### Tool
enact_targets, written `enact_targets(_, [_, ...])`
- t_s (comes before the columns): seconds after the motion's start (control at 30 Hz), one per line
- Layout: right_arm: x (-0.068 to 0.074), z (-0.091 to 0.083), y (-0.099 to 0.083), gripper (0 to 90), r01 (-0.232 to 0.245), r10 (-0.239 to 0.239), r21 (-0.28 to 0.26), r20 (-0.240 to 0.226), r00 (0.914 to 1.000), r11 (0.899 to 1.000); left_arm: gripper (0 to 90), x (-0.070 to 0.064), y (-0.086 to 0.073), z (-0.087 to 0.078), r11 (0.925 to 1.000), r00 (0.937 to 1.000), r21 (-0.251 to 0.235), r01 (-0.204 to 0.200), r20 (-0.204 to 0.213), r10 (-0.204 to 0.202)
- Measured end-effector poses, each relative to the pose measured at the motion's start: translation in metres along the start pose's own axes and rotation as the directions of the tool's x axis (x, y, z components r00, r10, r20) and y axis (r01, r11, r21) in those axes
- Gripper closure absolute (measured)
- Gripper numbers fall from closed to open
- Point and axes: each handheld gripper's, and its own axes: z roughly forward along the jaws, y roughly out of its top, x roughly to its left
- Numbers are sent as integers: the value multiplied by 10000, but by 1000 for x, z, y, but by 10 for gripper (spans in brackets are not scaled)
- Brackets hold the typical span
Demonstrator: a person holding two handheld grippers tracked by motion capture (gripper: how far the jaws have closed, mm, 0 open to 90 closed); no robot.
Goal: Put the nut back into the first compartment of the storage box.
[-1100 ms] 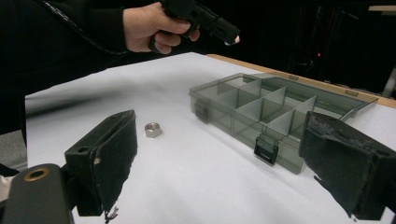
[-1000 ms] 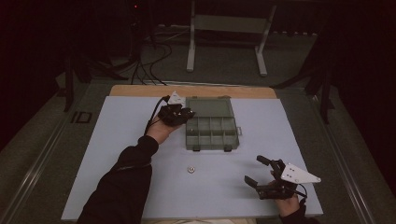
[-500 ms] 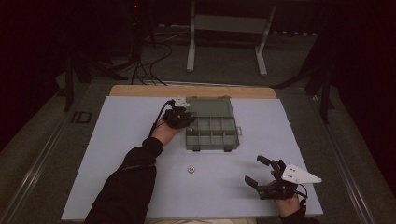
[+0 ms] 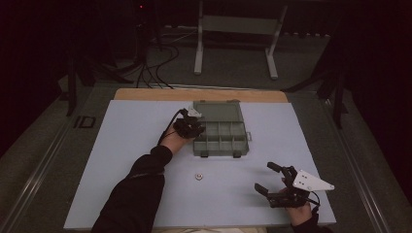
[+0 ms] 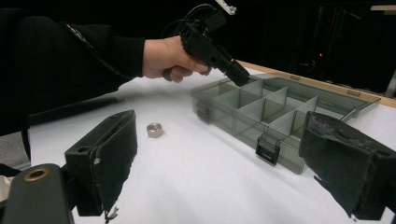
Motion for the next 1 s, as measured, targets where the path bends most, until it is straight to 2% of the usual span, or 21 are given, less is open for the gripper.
enact_targets(0.07, [0,0,0,115,-7,7,-4,-3,10000,10000,684,0,0,-2,9998,9999,-150,118,-45,-119])
enact_targets(0.1, [0,0,0,115,-11,11,-5,-4,10000,10000,604,0,1,-4,9995,9997,-211,217,-94,-219])
enact_targets(0.23, [0,0,0,115,9,-9,-6,5,10000,10000,395,1,4,-8,9993,9994,-142,354,-41,-355])
enact_targets(0.33, [0,0,0,115,2,-2,-2,5,10000,10000,307,-2,7,-13,9994,9994,-97,332,-58,-333])
enact_targets(0.6, [0,0,0,115,1,-1,-5,42,10000,10000,151,-5,7,-28,9991,9992,-245,341,198,-336])
enact_targets(0.77, [0,0,0,115,2,-2,-3,38,10000,10000,96,-8,6,-42,9973,9988,-585,451,239,-438])
enact_targets(0.93, [0,0,0,115,18,-18,9,53,10000,10000,73,-14,2,-52,9986,9991,-479,220,373,-202])
enact_targets(1.0, [0,0,0,115,12,-12,17,52,10000,10000,71,-16,-1,-55,9985,9980,-479,251,591,-222])
